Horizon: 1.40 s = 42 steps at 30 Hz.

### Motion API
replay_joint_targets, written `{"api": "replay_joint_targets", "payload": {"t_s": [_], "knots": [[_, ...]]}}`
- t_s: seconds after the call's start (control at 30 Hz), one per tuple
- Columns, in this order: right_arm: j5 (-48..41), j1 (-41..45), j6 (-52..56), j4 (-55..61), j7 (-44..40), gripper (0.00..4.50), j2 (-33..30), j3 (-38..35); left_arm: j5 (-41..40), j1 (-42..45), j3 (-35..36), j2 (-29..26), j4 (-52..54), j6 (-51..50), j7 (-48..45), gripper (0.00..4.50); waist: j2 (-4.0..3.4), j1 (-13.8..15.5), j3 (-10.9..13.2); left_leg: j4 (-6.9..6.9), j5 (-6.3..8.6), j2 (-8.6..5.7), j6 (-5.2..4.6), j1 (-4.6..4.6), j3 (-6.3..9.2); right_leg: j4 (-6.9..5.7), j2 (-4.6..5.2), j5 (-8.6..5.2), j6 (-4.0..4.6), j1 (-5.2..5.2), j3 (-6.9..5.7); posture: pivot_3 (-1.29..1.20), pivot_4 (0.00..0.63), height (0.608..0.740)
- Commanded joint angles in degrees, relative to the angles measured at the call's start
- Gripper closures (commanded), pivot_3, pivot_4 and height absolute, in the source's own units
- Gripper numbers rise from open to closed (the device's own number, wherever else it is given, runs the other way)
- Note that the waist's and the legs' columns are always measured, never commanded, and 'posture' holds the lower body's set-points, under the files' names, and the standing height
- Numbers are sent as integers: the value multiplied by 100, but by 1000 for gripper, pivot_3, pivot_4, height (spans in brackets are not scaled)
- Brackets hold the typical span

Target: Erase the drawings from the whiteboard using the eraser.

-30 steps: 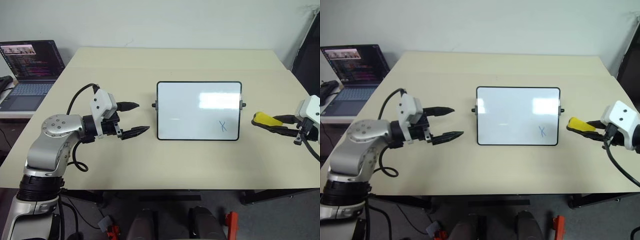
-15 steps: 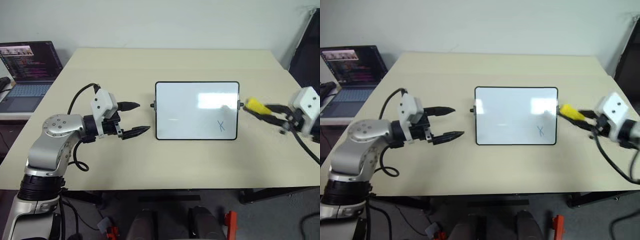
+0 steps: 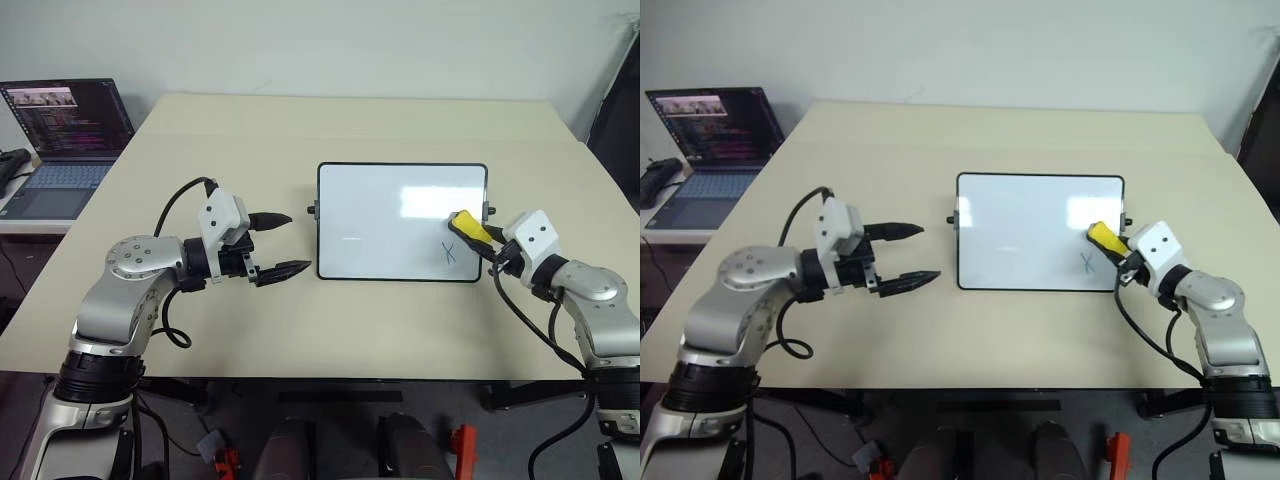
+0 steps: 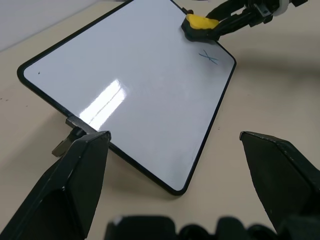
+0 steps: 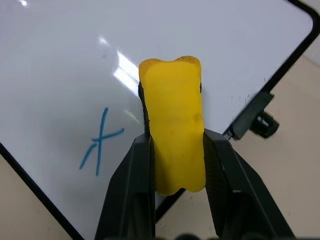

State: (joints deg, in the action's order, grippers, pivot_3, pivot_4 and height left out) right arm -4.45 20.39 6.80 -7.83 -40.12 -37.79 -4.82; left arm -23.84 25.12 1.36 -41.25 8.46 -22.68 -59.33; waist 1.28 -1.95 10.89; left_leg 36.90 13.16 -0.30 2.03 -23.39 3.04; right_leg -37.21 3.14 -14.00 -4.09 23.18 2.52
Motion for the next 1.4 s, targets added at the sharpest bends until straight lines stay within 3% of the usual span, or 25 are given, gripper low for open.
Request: {"api": "replay_joint_targets", "payload": {"t_s": [0.03, 0.2, 0.37, 0.7, 1.07, 1.2, 1.33, 1.4], "knots": [[201, 107, -146, -106, -22, 3541, 2, 242, -23, 66, 70, -49, 145, 30, 8, 0, 0, -11, 0, 0, 0, 1, 0, 1, 0, 0, -1, 0, 0, 0, 0, 0, 150, 740], [455, -226, -63, -145, -290, 3541, 177, 948, -16, 76, 75, -46, 141, 28, 11, 0, 7, -46, -5, 0, 0, 6, 0, 26, -1, -3, -6, 2, 4, -23, 2, 0, 150, 740], [341, -646, 464, 483, -556, 3541, 210, 1279, -25, 68, 110, -83, 178, -15, 21, 0, 16, -63, -10, 2, 0, 10, -3, 108, 3, 15, -7, -21, -3, -116, -2, 0, 150, 740], [212, -298, 447, 240, -283, 3541, -94, 554, -2, 164, 70, -56, 99, -5, 17, 0, 19, -28, -12, 4, -4, 9, -7, 139, 0, 17, -5, -26, 17, -144, 1, 0, 150, 740], [476, -311, -62, -533, 45, 3541, -617, 243, 39, 278, -27, 15, -25, 58, -40, 0, 21, 2, -12, 4, -4, 9, -7, 139, -2, 22, -5, -26, 16, -146, 1, 0, 150, 740], [-369, -395, 261, 242, -348, 3541, -545, -171, 18, 320, -40, 15, -28, 65, -53, 0, 20, 6, -11, 2, -4, 10, -7, 137, -2, 22, -5, -26, 16, -144, 2, 0, 150, 740], [-1967, -135, 1506, 1309, -595, 3541, -710, -1266, -114, 386, -19, 77, 25, 25, -88, 0, 3, 5, 1, 0, -4, 9, -7, 86, 0, 18, -5, -3, -10, -97, 3, 0, 150, 740], [-2148, -4, 1791, 1242, -511, 3541, -972, -1750, -218, 435, -50, 171, 74, -32, -117, 0, 2, 16, 1, 1, -4, 9, -7, 64, 7, 17, -6, 9, 4, -80, -3, 0, 150, 740]]}}
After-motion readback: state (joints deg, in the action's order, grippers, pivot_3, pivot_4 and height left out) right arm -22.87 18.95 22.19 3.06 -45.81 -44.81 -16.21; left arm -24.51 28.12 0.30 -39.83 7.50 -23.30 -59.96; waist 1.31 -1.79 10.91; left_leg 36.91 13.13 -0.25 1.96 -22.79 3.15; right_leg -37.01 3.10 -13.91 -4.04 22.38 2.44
